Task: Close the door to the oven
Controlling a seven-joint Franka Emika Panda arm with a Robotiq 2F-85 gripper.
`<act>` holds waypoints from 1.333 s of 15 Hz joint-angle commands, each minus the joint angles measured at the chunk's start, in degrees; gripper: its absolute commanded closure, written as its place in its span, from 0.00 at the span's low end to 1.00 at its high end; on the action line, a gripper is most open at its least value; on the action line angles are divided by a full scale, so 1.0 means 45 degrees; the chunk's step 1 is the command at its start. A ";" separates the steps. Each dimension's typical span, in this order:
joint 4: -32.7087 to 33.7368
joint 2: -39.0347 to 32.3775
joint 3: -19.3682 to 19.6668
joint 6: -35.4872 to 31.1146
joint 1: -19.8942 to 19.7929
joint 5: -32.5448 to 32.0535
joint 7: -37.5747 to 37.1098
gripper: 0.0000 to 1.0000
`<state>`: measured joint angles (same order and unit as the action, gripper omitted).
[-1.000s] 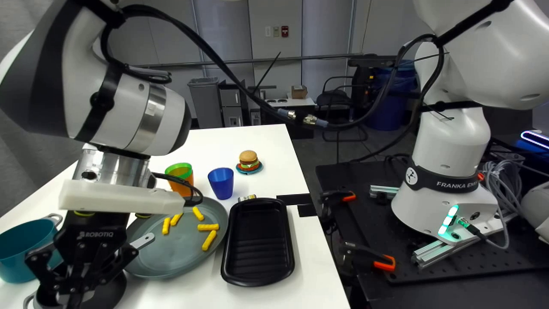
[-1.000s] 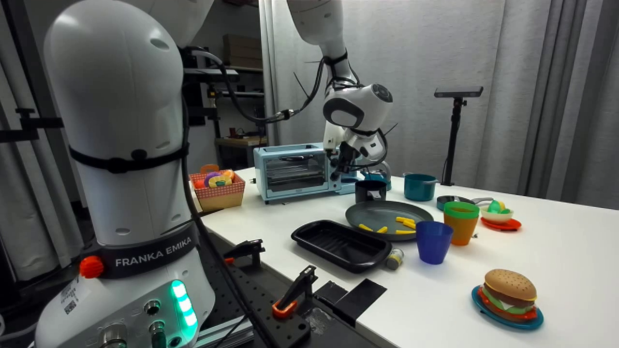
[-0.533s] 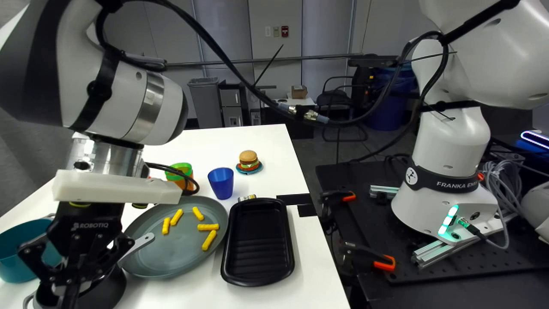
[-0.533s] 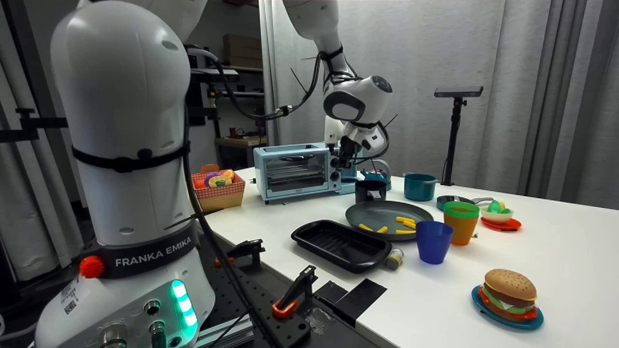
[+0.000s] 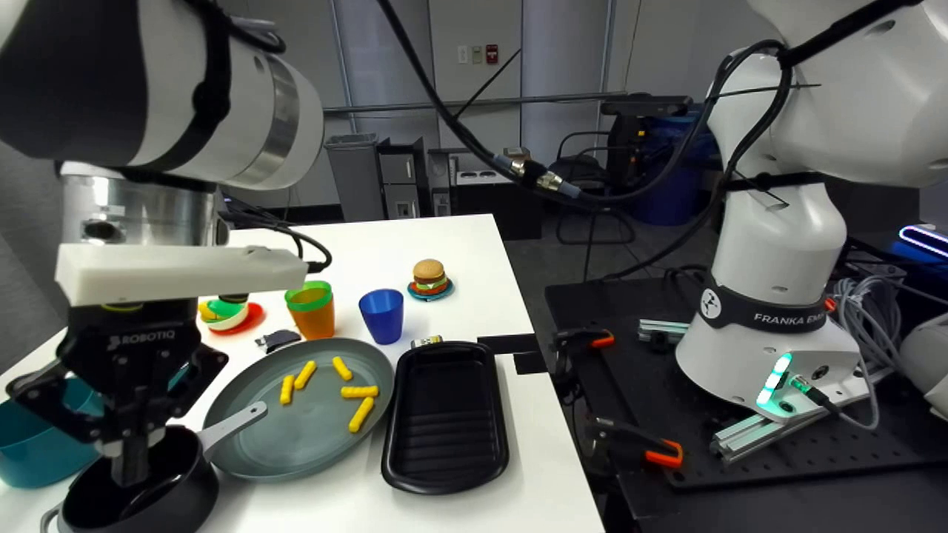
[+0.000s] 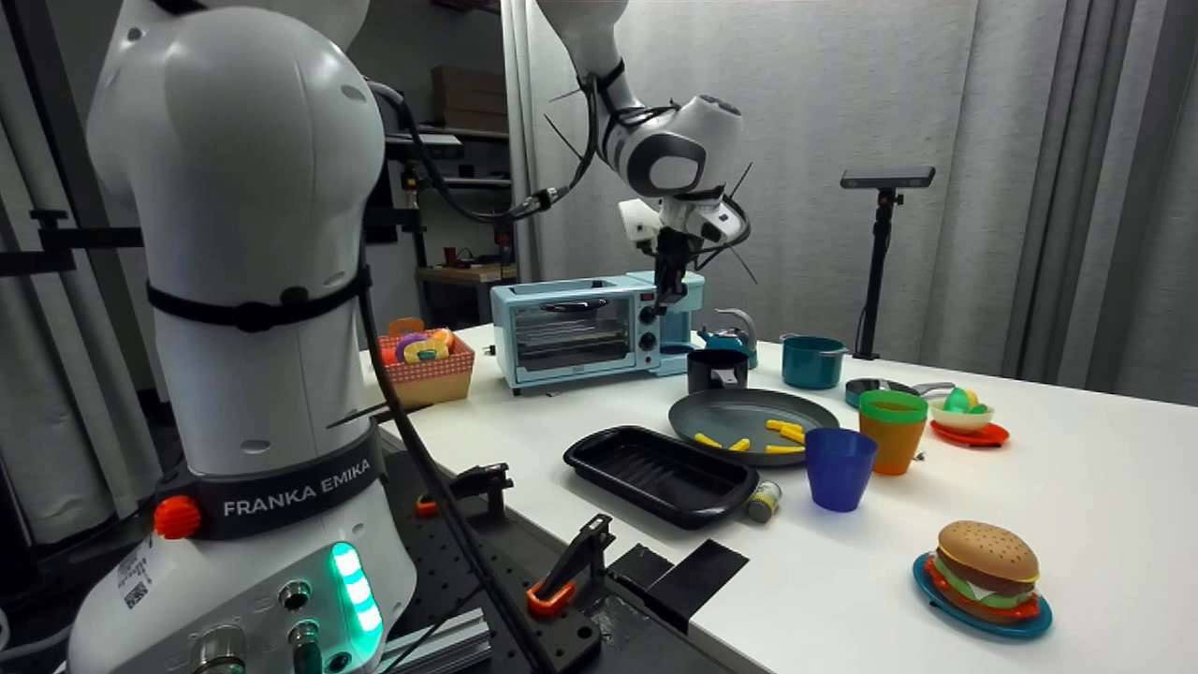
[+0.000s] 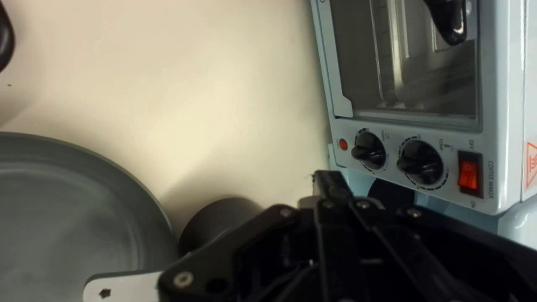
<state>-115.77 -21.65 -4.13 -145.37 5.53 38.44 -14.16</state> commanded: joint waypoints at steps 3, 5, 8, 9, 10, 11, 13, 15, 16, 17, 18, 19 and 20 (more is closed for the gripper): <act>-0.1072 0.1911 0.0317 0.1052 0.0331 -0.3019 -0.2176 1.00; -0.1375 0.2440 0.0299 0.1363 0.0340 -0.3733 -0.2620 1.00; -0.1987 0.3276 0.0282 0.1708 0.0344 -0.4691 -0.3219 1.00; -0.2188 0.3546 0.0261 0.1858 0.0326 -0.4952 -0.3350 1.00; -0.2417 0.3819 0.0243 0.1987 0.0308 -0.5224 -0.3480 1.00; -0.2628 0.4095 0.0215 0.2195 0.0282 -0.5469 -0.3574 1.00; -0.3049 0.4650 0.0167 0.2690 0.0229 -0.6075 -0.3710 1.00; -0.3313 0.5102 0.0115 0.3473 0.0146 -0.6756 -0.3527 1.00; -0.3406 0.5290 0.0105 0.3882 0.0102 -0.7152 -0.3520 1.00; -0.3469 0.5459 0.0084 0.4249 0.0056 -0.7443 -0.3308 1.00; -0.3512 0.5619 0.0066 0.4581 0.0019 -0.7824 -0.3092 1.00; -0.3487 0.5725 0.0061 0.4945 -0.0025 -0.8306 -0.2953 1.00; -0.3440 0.5812 0.0051 0.5229 -0.0062 -0.8732 -0.2856 1.00</act>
<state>-129.82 0.93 -3.66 -125.84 6.15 4.04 -28.42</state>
